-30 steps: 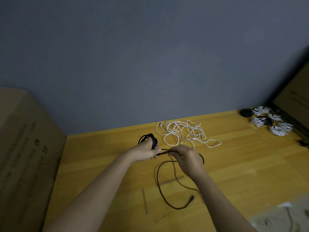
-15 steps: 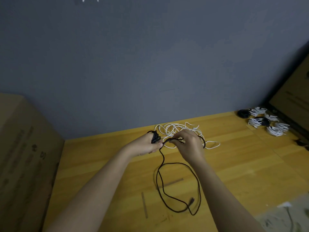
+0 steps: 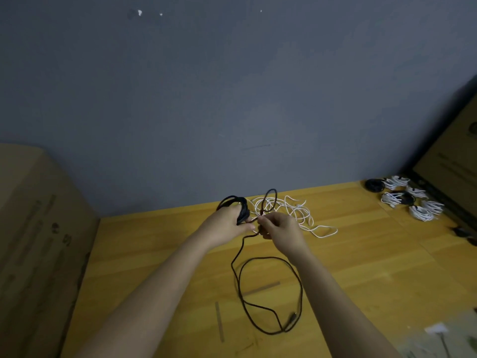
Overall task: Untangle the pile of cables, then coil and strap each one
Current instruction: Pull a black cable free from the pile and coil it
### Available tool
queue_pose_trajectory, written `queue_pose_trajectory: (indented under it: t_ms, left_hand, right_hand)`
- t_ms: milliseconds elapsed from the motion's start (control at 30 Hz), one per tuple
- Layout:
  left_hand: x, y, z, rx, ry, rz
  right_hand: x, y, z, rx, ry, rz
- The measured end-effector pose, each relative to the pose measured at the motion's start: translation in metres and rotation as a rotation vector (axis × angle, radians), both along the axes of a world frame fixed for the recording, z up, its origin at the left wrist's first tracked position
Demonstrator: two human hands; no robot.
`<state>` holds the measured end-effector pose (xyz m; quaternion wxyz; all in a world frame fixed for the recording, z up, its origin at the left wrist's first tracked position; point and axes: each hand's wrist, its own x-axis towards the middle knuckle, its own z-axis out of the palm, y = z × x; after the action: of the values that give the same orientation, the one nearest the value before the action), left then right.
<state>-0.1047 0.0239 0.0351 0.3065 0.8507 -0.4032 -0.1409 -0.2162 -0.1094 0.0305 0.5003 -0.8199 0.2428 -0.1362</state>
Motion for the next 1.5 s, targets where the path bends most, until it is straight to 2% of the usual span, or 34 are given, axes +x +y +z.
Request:
queue_pose_trajectory:
  t_ms: [100,200,267,367,400,500,567,633,700,833,900,1000,1100,1233,1333,1500]
  left_hand:
    - [0.016,0.009,-0.002,-0.025,-0.07,0.237]
    - [0.041,0.03,0.001,-0.199,0.073,0.523]
    - [0.049,0.037,0.007,-0.251,0.082,0.596]
    - [0.043,0.031,0.018,-0.323,0.072,0.479]
    - [0.039,0.026,0.022,-0.335,0.066,0.433]
    - [0.025,0.008,0.03,-0.371,0.068,0.326]
    - [0.018,-0.005,0.037,-0.4,0.072,0.265]
    - [0.014,-0.014,0.048,-0.451,0.097,0.221]
    - [0.017,-0.018,0.066,-0.512,0.132,0.214]
    - [0.025,-0.022,0.114,-0.614,0.209,0.14]
    - [0.024,-0.025,0.133,-0.647,0.269,0.063]
    - [0.023,-0.03,0.155,-0.636,0.362,-0.052]
    - [0.022,-0.034,0.179,-0.566,0.391,-0.146]
    - [0.015,-0.032,0.214,-0.526,0.461,-0.222]
    - [0.011,-0.034,0.233,-0.645,0.585,-0.323]
    - [0.011,-0.042,0.24,-0.968,0.769,-0.315]
  right_hand:
    - [-0.004,-0.026,-0.01,-0.183,0.061,-0.148]
    - [-0.018,-0.064,-0.018,-0.168,0.055,-0.423]
    - [-0.025,-0.079,-0.02,-0.265,0.143,-0.461]
    - [-0.021,-0.073,-0.015,-0.51,0.308,-0.349]
    - [-0.017,-0.066,-0.01,-0.583,0.3,-0.329]
    - [0.002,-0.036,0.008,-0.705,0.014,-0.204]
    - [0.016,-0.014,0.015,-0.539,-0.121,0.033]
    - [0.028,0.001,0.019,-0.244,-0.13,0.188]
    - [0.035,0.003,0.021,-0.06,-0.193,0.113]
    - [0.049,-0.014,0.046,0.163,-0.285,-0.073]
    - [0.063,-0.025,0.074,0.143,-0.346,-0.17]
    - [0.08,-0.035,0.134,0.072,-0.584,-0.345]
    - [0.086,-0.039,0.192,-0.13,-0.749,-0.364]
    - [0.087,-0.047,0.228,-0.437,-0.677,-0.337]
    - [0.084,-0.055,0.224,-0.535,-0.422,-0.258]
    - [0.078,-0.05,0.186,-0.25,-0.264,0.063]
